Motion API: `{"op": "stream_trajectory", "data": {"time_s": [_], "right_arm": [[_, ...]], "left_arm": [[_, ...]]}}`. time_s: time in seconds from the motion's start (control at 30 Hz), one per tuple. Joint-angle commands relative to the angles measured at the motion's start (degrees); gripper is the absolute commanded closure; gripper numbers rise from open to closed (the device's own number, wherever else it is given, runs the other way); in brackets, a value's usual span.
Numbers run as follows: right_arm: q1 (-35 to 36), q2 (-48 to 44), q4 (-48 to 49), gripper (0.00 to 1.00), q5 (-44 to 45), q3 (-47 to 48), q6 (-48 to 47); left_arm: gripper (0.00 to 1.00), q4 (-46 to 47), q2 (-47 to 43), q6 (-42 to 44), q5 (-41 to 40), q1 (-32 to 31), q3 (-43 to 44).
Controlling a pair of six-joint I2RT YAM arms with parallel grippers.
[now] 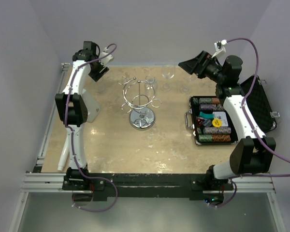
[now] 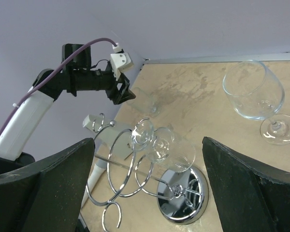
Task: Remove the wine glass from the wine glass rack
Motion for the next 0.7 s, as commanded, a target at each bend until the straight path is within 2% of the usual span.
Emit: {"op": "stream_trajectory", "data": {"time_s": [0.0, 0.2, 0.43, 0.57, 0.6, 0.67], "right_arm": [[-0.34, -0.3, 0.39, 0.02, 1.12, 0.6, -2.78], [-0.34, -0.12, -0.4, 0.02, 1.12, 1.56, -8.04], [-0.51, -1.79, -2.51, 0.02, 0.42, 2.35, -20.07], [-0.51, -3.72, -7.86, 0.02, -1.51, 3.24, -32.98], [-0.51, -4.86, -9.7, 0.02, -2.21, 2.97, -37.19], [-0.51, -6.7, -11.48, 0.02, -3.27, 1.75, -45.3]], "left_arm": [[0.25, 4.04, -4.28, -0.75, -1.84, -0.27, 1.23], [0.13, 5.36, -10.52, -3.38, -2.81, -0.18, -3.69], [0.09, 2.64, -18.07, -10.58, 1.66, 0.08, -6.06], [0.06, 4.64, -25.89, -16.73, 14.11, 0.35, -12.2], [0.0, 7.87, -29.74, -18.31, 17.02, 0.35, -16.74], [0.0, 14.29, -36.07, -23.05, 23.7, 0.35, -24.66]]}}
